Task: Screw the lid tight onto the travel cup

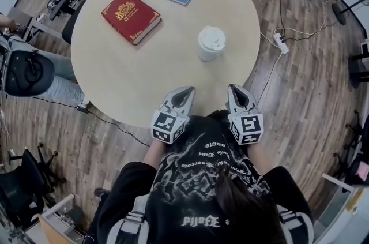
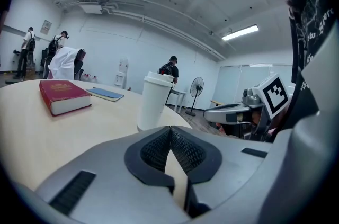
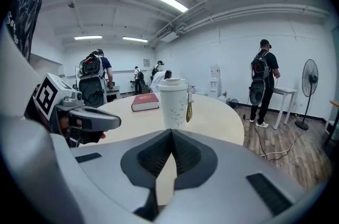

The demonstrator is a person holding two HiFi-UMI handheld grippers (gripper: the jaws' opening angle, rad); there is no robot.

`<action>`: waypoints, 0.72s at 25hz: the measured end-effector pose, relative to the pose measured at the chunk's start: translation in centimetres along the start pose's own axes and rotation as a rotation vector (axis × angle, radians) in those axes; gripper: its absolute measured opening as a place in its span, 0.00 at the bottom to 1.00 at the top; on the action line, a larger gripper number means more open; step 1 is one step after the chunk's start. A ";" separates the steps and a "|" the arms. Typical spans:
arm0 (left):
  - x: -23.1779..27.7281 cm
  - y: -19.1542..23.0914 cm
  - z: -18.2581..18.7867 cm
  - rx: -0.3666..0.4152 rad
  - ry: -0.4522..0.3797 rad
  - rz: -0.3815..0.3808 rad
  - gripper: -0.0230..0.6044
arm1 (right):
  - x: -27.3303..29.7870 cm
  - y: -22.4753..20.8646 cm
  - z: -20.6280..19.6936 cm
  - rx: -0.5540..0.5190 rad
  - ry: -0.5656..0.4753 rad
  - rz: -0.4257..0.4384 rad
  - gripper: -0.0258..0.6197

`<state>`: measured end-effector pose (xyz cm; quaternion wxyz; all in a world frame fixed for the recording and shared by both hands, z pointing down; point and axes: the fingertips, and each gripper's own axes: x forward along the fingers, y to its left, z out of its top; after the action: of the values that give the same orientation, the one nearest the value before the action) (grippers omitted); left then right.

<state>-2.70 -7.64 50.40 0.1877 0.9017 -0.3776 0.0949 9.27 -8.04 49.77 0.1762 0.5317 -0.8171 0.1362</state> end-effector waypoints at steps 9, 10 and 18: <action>-0.2 0.1 -0.2 -0.001 0.001 -0.012 0.07 | -0.2 0.9 -0.3 -0.026 0.008 0.000 0.05; -0.2 0.1 -0.2 -0.001 0.000 -0.012 0.07 | -0.2 0.9 -0.3 -0.026 0.007 -0.002 0.05; -0.4 0.3 -0.4 0.008 0.011 -0.018 0.07 | -0.1 1.2 -0.3 -0.033 0.014 0.002 0.05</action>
<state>-3.19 -7.40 50.76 0.1870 0.9053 -0.3681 0.0994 8.22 -7.31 49.93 0.1905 0.5271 -0.8184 0.1265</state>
